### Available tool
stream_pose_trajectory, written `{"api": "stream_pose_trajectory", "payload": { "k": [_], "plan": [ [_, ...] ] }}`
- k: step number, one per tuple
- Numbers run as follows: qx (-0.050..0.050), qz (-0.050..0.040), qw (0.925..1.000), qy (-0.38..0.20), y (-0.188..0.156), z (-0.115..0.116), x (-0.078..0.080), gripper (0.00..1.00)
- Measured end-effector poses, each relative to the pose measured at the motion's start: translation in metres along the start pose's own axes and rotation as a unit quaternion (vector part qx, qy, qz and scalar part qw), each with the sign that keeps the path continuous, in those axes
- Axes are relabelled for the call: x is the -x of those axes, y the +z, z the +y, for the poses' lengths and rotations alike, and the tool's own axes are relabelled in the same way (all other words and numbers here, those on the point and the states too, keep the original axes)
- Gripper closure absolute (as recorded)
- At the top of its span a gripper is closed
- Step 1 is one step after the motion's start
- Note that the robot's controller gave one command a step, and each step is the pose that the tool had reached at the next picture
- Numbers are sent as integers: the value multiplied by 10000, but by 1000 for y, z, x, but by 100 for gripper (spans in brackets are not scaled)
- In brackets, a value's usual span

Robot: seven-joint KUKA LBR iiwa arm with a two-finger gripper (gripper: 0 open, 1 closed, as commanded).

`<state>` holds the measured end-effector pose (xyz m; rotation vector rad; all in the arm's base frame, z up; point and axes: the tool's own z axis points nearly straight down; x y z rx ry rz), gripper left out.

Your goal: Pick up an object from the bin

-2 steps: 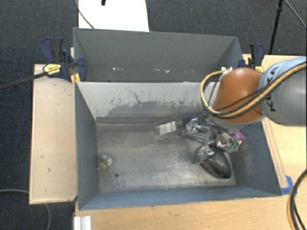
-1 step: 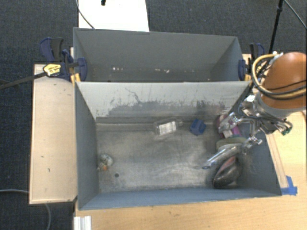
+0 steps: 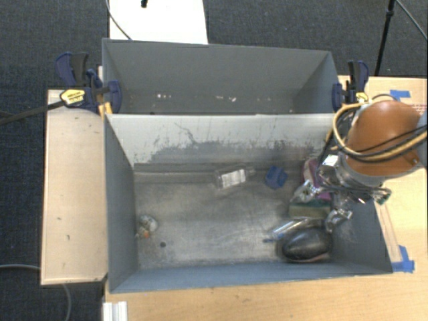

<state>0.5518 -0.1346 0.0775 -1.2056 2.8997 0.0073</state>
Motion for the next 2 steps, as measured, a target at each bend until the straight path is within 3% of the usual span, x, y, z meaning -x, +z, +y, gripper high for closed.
{"api": "stream_pose_trajectory", "payload": {
  "k": [1, 2],
  "plan": [
    [-6, 24, 10000, 34, -1, -2, -2, 100],
    [-54, -4, 9905, -1376, -185, 38, -23, 100]
  ]
}}
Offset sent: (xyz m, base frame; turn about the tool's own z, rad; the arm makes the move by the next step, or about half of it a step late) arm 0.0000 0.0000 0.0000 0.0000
